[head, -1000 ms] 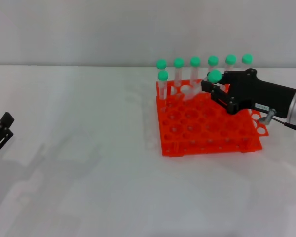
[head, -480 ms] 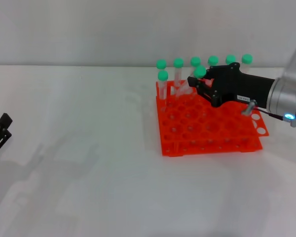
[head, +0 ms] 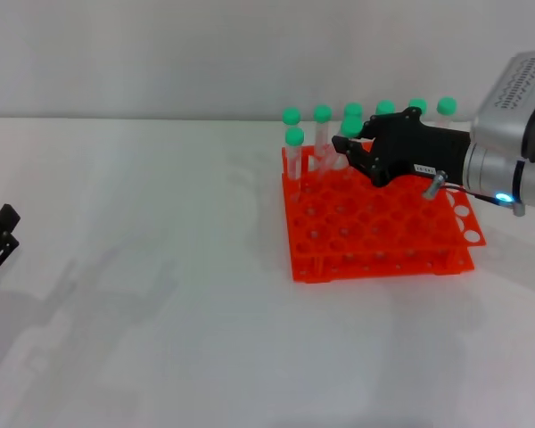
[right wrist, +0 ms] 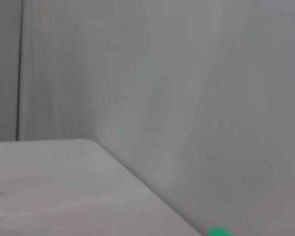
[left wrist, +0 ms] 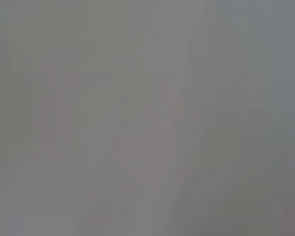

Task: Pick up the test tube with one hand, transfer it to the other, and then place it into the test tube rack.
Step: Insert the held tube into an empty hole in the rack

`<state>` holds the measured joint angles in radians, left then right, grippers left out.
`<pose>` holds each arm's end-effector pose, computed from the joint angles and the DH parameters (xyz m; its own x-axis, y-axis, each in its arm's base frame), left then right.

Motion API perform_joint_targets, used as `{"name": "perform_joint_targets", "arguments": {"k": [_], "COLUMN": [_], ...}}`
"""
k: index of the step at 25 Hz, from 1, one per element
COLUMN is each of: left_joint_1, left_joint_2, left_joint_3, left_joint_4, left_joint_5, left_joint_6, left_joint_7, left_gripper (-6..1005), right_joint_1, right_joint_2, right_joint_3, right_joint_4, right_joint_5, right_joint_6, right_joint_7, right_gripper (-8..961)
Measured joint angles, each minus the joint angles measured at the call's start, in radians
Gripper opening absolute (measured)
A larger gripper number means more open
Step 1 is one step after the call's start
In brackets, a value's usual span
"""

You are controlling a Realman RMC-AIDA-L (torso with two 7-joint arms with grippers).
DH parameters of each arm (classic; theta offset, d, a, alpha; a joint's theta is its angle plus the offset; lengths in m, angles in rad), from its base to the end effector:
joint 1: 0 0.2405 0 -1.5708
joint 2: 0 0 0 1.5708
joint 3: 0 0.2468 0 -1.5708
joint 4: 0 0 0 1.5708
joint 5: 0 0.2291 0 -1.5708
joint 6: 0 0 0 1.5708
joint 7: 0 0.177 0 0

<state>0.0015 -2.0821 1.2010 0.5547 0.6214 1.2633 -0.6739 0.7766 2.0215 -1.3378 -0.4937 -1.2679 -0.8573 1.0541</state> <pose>-0.3644 0.2825 0.0413 0.6246 -0.0580 0.7788 0.7436 -0.2604 -0.6158 0.1609 0.4703 -0.0617 0.9056 0.0026 -0.4241 -0.2481 -0.8077 -0.5349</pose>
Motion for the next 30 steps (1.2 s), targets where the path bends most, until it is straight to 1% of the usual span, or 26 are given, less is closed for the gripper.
{"name": "perform_joint_targets", "arguments": {"k": [3, 10, 18, 30], "left_joint_1": [0.000, -0.001, -0.002, -0.008], "left_joint_2": [0.001, 0.001, 0.001, 0.001], "left_joint_3": [0.000, -0.007, -0.009, -0.009], "left_joint_4": [0.000, 0.000, -0.001, -0.017], "left_joint_5": [-0.001, -0.009, -0.009, -0.004], "left_joint_6": [0.000, -0.001, -0.001, -0.003], "left_joint_7": [0.000, 0.001, 0.001, 0.001], "left_gripper": [861, 861, 862, 862], "right_joint_1": [0.008, 0.040, 0.068, 0.076], "right_joint_2": [0.000, -0.009, -0.011, -0.005], "right_joint_3": [-0.026, -0.089, -0.095, -0.104], "right_joint_4": [-0.004, -0.012, -0.013, -0.013], "right_joint_5": [-0.003, -0.013, -0.114, -0.121], "right_joint_6": [0.030, 0.089, 0.122, 0.139], "right_joint_7": [0.007, 0.055, 0.138, 0.140], "right_gripper": [258, 263, 269, 278]}}
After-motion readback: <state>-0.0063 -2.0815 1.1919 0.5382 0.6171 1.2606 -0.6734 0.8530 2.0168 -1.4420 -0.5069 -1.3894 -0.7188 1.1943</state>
